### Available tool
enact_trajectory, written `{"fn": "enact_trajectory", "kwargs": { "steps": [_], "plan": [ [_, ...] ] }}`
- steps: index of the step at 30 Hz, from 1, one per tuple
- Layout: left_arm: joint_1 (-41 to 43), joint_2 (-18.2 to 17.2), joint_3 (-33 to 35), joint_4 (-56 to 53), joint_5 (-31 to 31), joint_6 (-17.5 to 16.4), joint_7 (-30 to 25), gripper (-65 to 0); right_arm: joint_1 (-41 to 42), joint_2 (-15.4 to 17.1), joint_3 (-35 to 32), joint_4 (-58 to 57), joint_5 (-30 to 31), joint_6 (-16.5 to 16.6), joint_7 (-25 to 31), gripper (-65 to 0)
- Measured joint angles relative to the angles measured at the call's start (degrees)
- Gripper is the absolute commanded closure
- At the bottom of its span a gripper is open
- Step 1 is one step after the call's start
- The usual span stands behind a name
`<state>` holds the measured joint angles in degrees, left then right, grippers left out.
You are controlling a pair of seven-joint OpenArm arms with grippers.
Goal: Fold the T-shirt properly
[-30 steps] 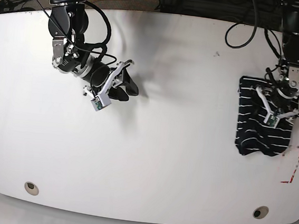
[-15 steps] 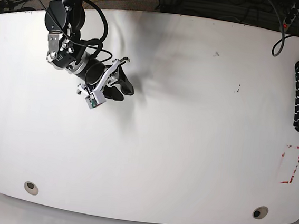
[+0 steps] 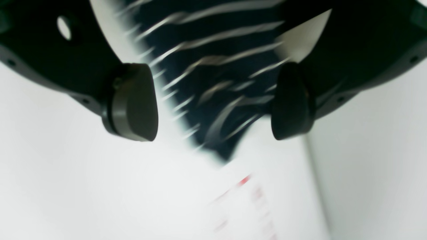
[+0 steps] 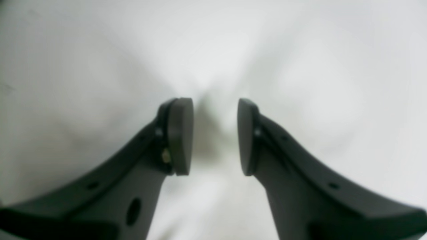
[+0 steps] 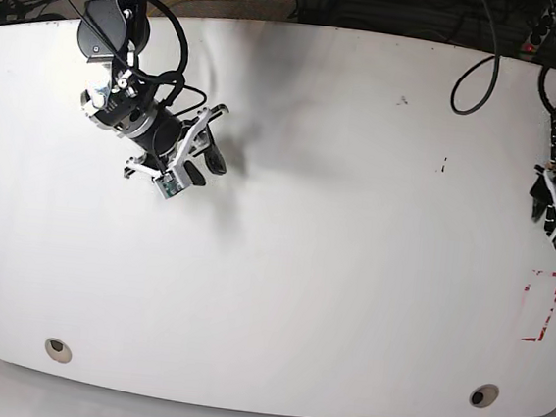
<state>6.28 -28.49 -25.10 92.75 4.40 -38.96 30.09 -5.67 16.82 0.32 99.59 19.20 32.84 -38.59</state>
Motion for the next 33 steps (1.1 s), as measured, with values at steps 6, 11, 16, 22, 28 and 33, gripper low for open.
{"fn": "enact_trajectory", "kwargs": {
  "steps": [6, 11, 16, 22, 28, 33],
  "plan": [
    [-0.85, 7.54, 11.39, -0.31, -1.09, 9.7, -14.6, -47.1, -3.34, -6.56, 5.95, -1.86, -21.05, -1.86, 18.25, -20.5],
    [1.22, 12.59, 17.05, -3.02, -0.24, 17.73, -23.37, -47.1, -5.03, -11.28, 14.03, -6.99, -31.43, -1.75, 36.04, -20.3],
    [4.48, 16.31, 18.8, -2.99, -0.48, 20.52, -25.59, -47.1, -7.34, -11.17, 18.84, -9.07, -30.25, -2.03, 40.04, -20.3],
    [12.74, 20.37, 17.59, 2.19, -0.48, 21.0, -25.35, -47.1, -15.87, -9.73, 21.53, -8.26, -24.13, -1.95, 39.87, -20.3],
    [24.87, 23.1, 17.05, 11.02, -0.55, 21.18, -25.4, -47.1, -24.68, -8.35, 23.02, -4.92, -17.55, -2.54, 40.17, -20.3],
    [35.71, 25.66, 17.0, 16.57, -0.61, 21.18, -25.51, -47.1, -32.3, -7.34, 25.18, -3.61, -12.83, -1.9, 40.48, -20.3]
  ]
}}
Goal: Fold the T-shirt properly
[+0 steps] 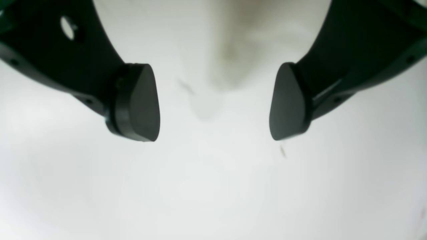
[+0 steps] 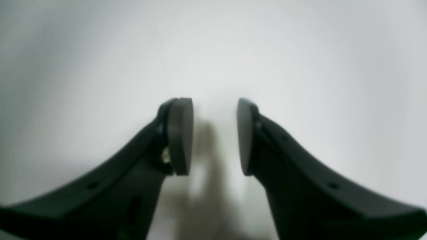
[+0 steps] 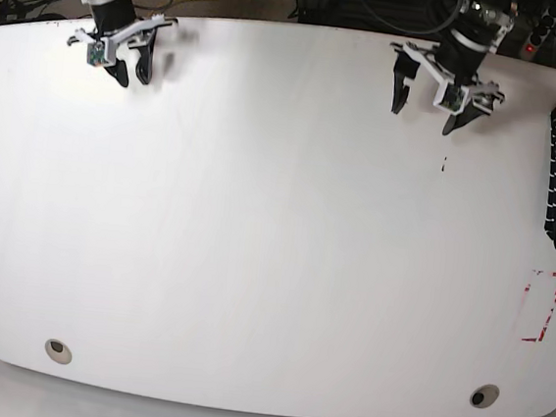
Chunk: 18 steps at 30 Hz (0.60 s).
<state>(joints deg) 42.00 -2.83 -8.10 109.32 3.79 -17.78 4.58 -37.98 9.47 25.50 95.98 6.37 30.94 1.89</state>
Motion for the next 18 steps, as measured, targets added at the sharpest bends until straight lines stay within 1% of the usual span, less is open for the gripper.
{"fn": "enact_trajectory", "kwargs": {
  "steps": [4, 6, 8, 13, 16, 17, 18],
  "plan": [
    [7.76, 0.44, -0.02, 1.86, 0.04, -0.26, 0.17, -47.1, -6.25, 2.25, 0.22, -0.02, 3.43, 0.13, -0.39, -20.3],
    [11.65, 0.39, -0.11, 2.38, 0.02, 0.02, 0.04, -47.1, -9.99, 2.62, 0.31, 0.04, 6.64, -0.37, 0.44, -20.3],
    [15.32, 0.42, -0.17, 2.67, 0.0, 0.33, -0.07, -47.1, -14.32, 2.75, 0.22, 0.09, 8.68, 0.0, 0.85, -20.3],
    [23.37, 0.46, -0.55, 2.29, 0.0, -0.02, 0.07, -47.6, -22.82, 2.62, -0.28, 0.09, 9.2, 0.15, -0.33, -20.3],
    [26.38, 0.9, -0.76, 0.87, 0.07, 0.24, 0.02, -47.8, -25.24, 2.97, -3.21, -0.72, 9.51, -0.66, 0.79, -20.3],
    [26.91, 1.25, -0.85, -0.11, 0.07, 0.24, 0.09, -47.8, -25.62, 3.06, -4.37, -1.88, 9.66, 0.09, 0.98, -20.3],
    [26.97, 1.4, -0.87, -1.11, 0.07, 0.22, 0.11, -47.8, -25.59, 3.04, -5.46, -3.41, 9.68, 0.13, 0.76, -20.3]
  ]
}}
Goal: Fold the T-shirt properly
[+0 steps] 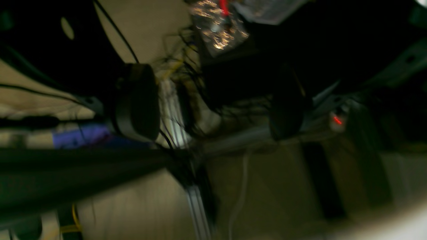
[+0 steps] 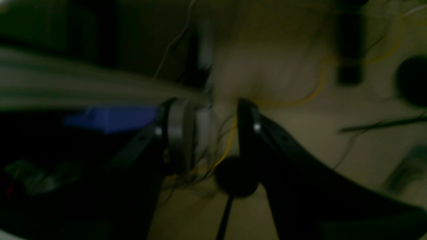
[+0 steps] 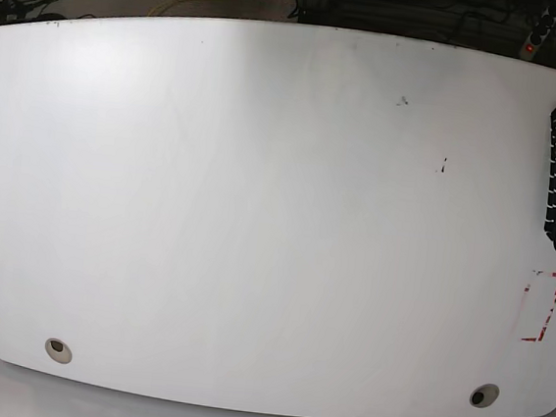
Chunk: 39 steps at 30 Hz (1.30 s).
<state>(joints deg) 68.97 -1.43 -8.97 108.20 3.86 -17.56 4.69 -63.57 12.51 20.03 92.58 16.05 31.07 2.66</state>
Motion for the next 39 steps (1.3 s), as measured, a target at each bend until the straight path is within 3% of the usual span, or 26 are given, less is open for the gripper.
{"fn": "enact_trajectory", "kwargs": {
  "steps": [5, 14, 25, 29, 39],
  "plan": [
    [-3.8, -0.13, 0.31, -10.08, -0.15, -0.11, -0.61, -47.6, 4.22, 1.77, -5.46, -13.07, -0.17, -1.38, -0.52, -20.1],
    [-19.06, -0.17, 0.17, -33.77, 0.22, 0.15, -0.98, -47.4, 21.79, 2.97, -11.8, -41.13, -0.24, -1.03, 1.09, -20.1],
    [-38.86, -0.15, 0.24, -64.74, -0.07, 0.48, -1.84, -47.2, 34.82, 3.15, -20.9, -58.01, 0.31, -2.32, 4.66, -20.1],
    [-44.76, -0.04, 0.28, -73.44, 0.31, 4.33, -1.25, -47.2, 37.51, 2.71, -23.8, -61.09, 0.17, -7.23, 4.07, -20.3],
    [-57.61, -0.37, 0.28, -90.2, 0.15, 11.17, -1.81, -47.2, 47.69, 1.27, -27.15, -71.97, 0.5, -10.14, 4.7, -20.6]
  ]
}}
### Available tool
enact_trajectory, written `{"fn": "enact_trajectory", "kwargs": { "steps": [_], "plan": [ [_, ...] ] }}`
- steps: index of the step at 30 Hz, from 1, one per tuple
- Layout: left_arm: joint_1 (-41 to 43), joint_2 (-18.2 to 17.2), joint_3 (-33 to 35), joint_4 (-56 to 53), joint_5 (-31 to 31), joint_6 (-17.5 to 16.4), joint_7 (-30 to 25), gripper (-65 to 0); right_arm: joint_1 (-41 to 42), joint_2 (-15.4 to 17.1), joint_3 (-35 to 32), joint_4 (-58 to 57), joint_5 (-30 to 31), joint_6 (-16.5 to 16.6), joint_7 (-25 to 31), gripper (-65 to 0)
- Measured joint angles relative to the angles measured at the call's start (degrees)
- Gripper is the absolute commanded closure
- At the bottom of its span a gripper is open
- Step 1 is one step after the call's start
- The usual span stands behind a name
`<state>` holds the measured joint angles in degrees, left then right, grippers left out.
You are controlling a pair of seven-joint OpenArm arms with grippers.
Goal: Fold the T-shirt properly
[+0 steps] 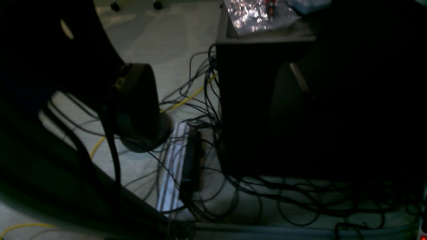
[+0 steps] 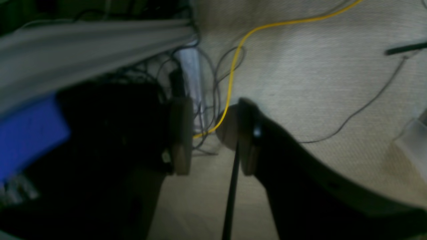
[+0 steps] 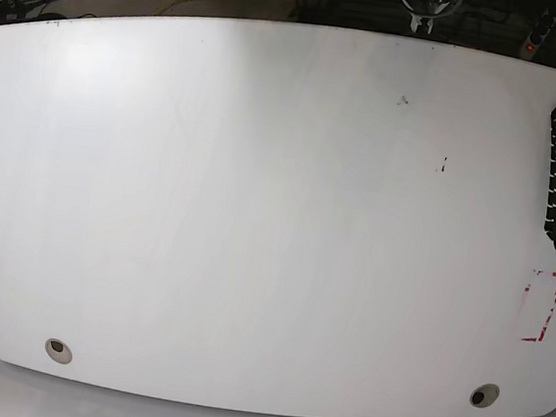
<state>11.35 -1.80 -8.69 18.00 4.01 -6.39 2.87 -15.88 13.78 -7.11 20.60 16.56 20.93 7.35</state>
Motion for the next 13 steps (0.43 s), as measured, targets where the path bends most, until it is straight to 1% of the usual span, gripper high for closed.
{"fn": "enact_trajectory", "kwargs": {
  "steps": [5, 9, 13],
  "plan": [
    [-4.28, -1.46, 0.0, -5.01, 0.0, 2.1, 0.24, -47.2, 3.63, -0.81, 0.0, -3.76, -0.2, -0.92, -0.26, -20.6],
    [-5.22, -1.57, 0.0, -6.03, 0.0, 2.05, 0.31, -47.2, 4.44, -0.74, 0.0, -4.2, -0.17, -1.05, -0.02, -20.8],
    [-5.14, -1.14, 0.0, -6.19, -0.02, 1.64, 0.48, -47.4, 4.37, -1.6, 0.0, -4.22, -0.17, -1.05, -0.07, -20.8]
  ]
}}
